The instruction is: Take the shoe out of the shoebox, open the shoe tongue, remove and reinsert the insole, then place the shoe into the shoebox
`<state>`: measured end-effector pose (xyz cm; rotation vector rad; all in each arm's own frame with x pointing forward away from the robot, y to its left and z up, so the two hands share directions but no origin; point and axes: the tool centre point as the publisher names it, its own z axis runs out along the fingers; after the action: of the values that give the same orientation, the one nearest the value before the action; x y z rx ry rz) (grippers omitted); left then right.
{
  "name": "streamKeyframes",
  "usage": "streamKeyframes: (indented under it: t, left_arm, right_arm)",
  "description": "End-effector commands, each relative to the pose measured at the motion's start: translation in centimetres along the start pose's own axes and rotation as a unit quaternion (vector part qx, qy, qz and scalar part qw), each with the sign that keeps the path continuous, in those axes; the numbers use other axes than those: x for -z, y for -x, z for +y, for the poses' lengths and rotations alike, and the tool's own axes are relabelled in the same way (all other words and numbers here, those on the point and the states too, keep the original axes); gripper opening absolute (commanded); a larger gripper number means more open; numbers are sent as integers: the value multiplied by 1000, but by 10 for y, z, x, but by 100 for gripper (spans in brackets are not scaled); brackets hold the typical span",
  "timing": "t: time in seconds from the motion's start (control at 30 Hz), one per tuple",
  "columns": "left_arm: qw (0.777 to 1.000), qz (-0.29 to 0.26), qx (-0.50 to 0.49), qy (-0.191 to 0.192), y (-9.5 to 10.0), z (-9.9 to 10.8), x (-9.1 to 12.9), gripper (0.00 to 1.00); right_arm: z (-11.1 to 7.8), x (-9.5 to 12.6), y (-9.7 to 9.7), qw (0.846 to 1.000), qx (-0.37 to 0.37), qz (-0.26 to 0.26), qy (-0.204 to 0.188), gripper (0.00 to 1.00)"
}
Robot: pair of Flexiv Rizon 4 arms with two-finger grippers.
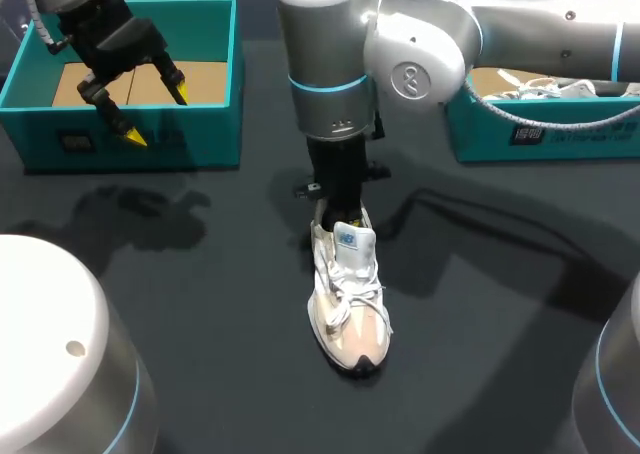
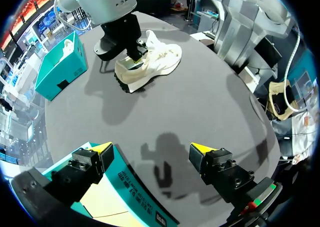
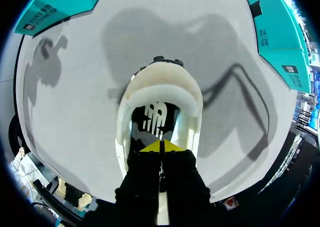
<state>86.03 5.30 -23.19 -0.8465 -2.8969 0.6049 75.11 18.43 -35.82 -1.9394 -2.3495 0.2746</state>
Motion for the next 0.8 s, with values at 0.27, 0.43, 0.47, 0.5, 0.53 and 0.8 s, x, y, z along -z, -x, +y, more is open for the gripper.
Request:
streamKeyframes:
  t: [0.27, 0.43, 0.47, 0.5, 0.53, 0.8]
  left_arm:
    - [1000, 0, 0, 1, -1, 0, 0, 100]
    - [1000, 0, 0, 1, -1, 0, 0, 100]
    - [1000, 0, 0, 1, -1, 0, 0, 100]
    - [1000, 0, 0, 1, -1, 0, 0, 100]
    - [1000, 0, 0, 1, -1, 0, 0, 100]
    - [1000, 0, 0, 1, -1, 0, 0, 100]
  right_arm:
    - [0, 9, -1, 1000, 9, 7, -21, 19]
    - [-7, 14, -3, 1000, 2, -1, -25, 31]
    - [-9, 14, -3, 1000, 0, -1, -26, 31]
    - [-11, 14, -3, 1000, -1, -1, -27, 31]
    - [-12, 14, -3, 1000, -1, -1, -28, 31]
    - [-17, 14, -5, 999, -4, 1, -33, 40]
